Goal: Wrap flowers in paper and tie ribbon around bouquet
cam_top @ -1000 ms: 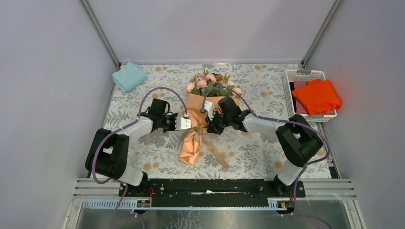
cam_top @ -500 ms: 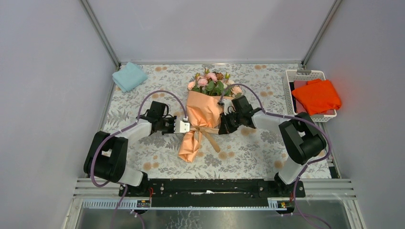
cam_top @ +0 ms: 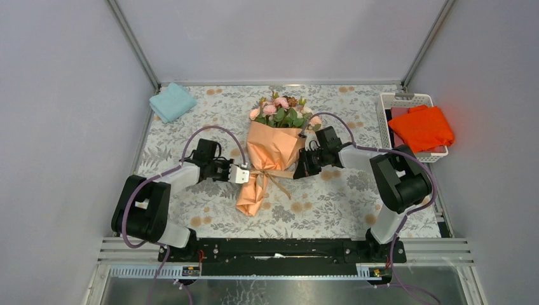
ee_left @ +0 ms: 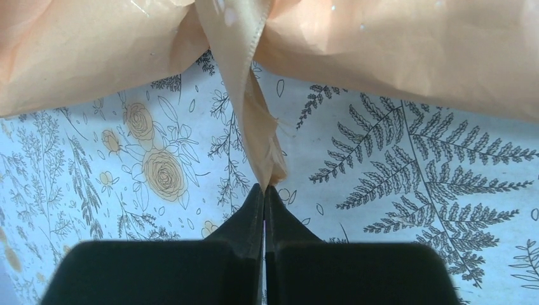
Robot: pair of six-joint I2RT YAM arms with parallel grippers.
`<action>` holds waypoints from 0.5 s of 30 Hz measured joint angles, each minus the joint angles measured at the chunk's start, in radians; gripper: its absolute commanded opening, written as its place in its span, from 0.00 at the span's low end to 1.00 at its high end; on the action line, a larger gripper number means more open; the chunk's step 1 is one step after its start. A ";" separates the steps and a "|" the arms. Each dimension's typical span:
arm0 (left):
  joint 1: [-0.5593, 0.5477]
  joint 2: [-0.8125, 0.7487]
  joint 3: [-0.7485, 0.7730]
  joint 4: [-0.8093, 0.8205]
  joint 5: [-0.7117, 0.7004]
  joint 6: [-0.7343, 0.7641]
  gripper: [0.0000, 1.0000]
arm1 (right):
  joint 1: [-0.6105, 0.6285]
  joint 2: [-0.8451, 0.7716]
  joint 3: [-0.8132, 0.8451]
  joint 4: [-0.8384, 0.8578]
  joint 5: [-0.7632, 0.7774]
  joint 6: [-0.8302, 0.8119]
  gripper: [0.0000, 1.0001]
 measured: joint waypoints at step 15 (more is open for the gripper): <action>-0.055 -0.042 -0.021 -0.040 -0.027 0.040 0.00 | -0.081 0.008 -0.048 0.026 -0.031 0.045 0.26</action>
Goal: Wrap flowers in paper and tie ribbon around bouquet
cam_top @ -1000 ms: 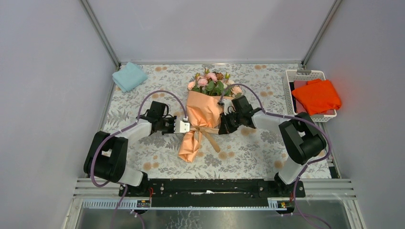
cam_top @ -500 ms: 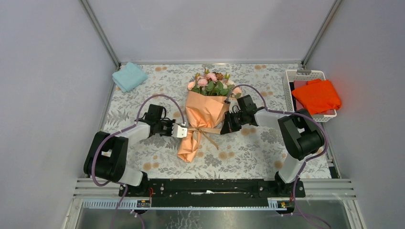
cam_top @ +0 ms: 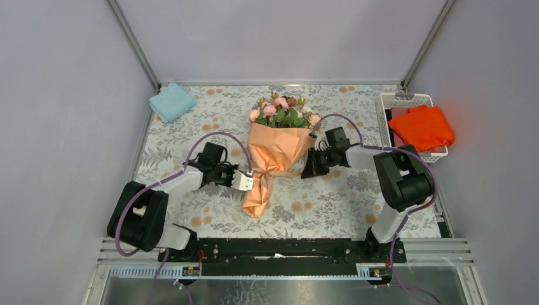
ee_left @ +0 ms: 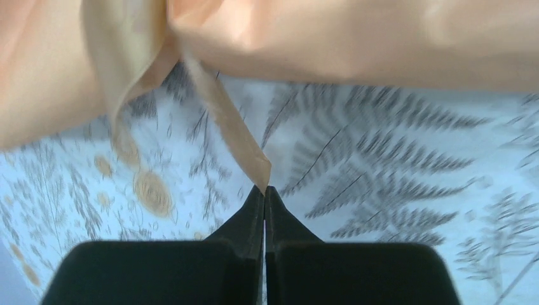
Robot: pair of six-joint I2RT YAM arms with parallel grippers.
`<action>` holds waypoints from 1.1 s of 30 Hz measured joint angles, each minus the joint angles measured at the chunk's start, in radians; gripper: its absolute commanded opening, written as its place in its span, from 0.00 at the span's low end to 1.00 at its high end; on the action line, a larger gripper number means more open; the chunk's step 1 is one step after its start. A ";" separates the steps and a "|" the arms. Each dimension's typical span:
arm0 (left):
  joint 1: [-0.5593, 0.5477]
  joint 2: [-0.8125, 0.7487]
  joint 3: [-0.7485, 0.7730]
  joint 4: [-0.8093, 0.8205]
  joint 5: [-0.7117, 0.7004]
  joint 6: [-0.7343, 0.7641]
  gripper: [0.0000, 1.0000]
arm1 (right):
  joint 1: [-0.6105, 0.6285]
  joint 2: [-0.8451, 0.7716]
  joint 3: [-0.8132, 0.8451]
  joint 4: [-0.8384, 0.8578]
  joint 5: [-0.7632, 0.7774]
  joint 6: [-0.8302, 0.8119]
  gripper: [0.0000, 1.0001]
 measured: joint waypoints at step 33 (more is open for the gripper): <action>-0.215 -0.151 0.254 -0.192 0.072 -0.543 0.86 | 0.282 -0.231 -0.036 0.022 0.104 0.102 0.42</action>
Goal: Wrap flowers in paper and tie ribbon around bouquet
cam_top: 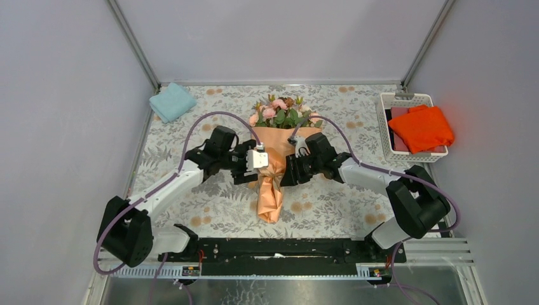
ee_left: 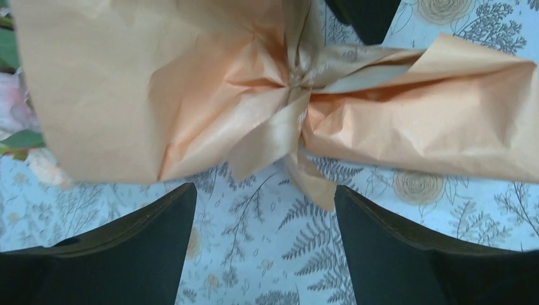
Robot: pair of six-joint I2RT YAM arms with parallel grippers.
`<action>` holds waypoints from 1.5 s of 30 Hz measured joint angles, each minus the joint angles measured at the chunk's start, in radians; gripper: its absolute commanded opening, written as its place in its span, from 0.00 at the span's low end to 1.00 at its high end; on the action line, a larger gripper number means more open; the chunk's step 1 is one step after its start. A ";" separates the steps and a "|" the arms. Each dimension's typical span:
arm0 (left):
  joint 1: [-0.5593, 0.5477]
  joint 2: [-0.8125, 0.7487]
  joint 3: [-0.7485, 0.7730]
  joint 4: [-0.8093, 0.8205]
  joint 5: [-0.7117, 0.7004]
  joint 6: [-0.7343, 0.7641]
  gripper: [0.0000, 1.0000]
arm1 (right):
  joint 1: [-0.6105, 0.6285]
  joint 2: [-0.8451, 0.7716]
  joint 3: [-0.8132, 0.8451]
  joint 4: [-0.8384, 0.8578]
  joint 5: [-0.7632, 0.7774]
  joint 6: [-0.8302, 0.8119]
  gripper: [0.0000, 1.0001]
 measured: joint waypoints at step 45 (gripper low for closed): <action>0.049 0.263 0.093 0.245 -0.065 -1.363 0.86 | 0.000 0.150 -0.040 0.173 0.003 0.033 0.44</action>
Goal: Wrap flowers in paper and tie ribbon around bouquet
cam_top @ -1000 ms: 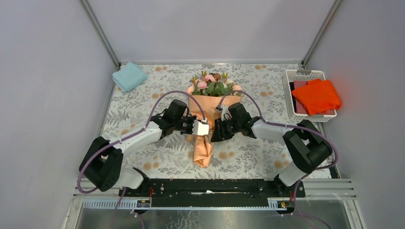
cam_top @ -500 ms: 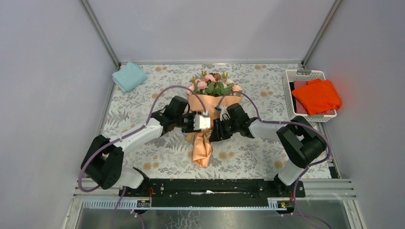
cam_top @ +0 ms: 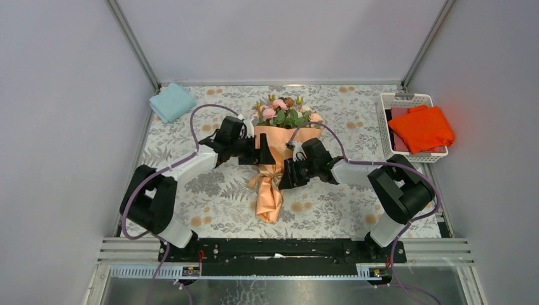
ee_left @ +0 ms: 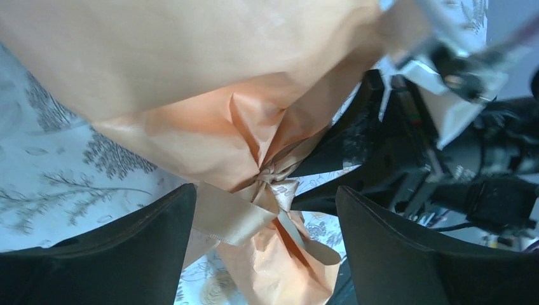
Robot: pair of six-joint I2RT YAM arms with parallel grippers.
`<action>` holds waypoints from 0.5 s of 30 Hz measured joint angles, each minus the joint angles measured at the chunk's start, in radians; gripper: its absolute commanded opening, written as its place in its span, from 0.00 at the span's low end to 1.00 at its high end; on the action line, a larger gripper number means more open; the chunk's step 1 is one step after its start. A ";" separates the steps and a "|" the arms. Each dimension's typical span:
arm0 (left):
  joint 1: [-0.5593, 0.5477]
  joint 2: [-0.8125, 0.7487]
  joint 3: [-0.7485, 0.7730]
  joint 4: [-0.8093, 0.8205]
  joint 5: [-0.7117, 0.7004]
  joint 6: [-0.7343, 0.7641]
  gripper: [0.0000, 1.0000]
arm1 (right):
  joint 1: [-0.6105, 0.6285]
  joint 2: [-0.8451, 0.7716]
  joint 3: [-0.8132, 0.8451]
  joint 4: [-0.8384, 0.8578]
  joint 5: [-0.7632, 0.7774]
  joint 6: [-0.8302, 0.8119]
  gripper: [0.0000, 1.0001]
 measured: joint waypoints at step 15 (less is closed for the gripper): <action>-0.010 0.071 -0.021 0.023 0.038 -0.208 0.00 | 0.000 0.016 -0.002 0.016 -0.003 -0.002 0.40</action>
